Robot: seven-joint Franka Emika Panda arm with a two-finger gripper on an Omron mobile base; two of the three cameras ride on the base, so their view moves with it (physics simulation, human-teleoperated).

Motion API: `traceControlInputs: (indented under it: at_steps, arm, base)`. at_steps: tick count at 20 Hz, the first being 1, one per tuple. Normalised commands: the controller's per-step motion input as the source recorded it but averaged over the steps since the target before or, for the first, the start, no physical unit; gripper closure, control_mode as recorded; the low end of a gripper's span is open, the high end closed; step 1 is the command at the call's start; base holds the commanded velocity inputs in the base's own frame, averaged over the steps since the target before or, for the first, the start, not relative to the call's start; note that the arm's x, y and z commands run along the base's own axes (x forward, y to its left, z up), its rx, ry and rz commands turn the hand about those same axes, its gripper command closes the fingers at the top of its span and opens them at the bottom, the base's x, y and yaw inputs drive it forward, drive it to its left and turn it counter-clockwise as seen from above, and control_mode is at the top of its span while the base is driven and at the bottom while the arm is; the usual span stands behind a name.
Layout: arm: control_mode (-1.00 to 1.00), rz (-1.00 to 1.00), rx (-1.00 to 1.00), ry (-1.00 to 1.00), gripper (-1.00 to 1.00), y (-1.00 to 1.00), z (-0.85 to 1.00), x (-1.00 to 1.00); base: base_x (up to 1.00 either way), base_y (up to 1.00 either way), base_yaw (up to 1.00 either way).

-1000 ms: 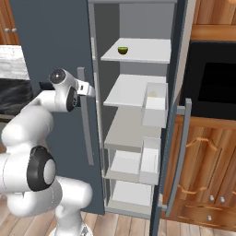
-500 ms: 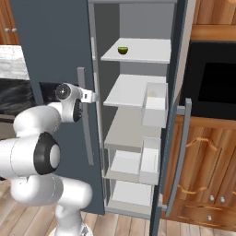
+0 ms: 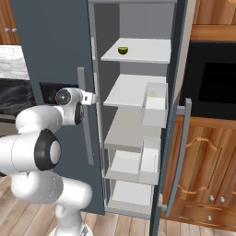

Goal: Retrieve the kiwi and mango from the fridge and place them into the bowl on the dining table.

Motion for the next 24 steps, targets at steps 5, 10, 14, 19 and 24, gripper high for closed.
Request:
traceControlInputs:
  at_steps: [5, 10, 14, 19, 24]
  arm:
    - [-1.00, 0.00, 0.00, 0.09, 1.00, 0.00, 0.00, 0.37]
    - [-1.00, 0.00, 0.02, 0.08, 1.00, 0.03, 0.00, -0.35]
    - [-1.00, 0.00, 0.08, 0.00, 1.00, 0.14, 0.00, -1.00]
    - [-1.00, 0.00, 0.04, 0.00, 1.00, 0.31, 0.00, -1.00]
    - [-1.00, 0.00, 0.01, 0.02, 1.00, 0.49, 0.00, -1.00]
  base:
    - [0.00, 0.00, 0.00]
    - [0.00, 0.00, 0.00]
    - [0.00, 0.00, 0.00]
    - [0.00, 0.00, 0.00]
    - [0.00, 0.00, 0.00]
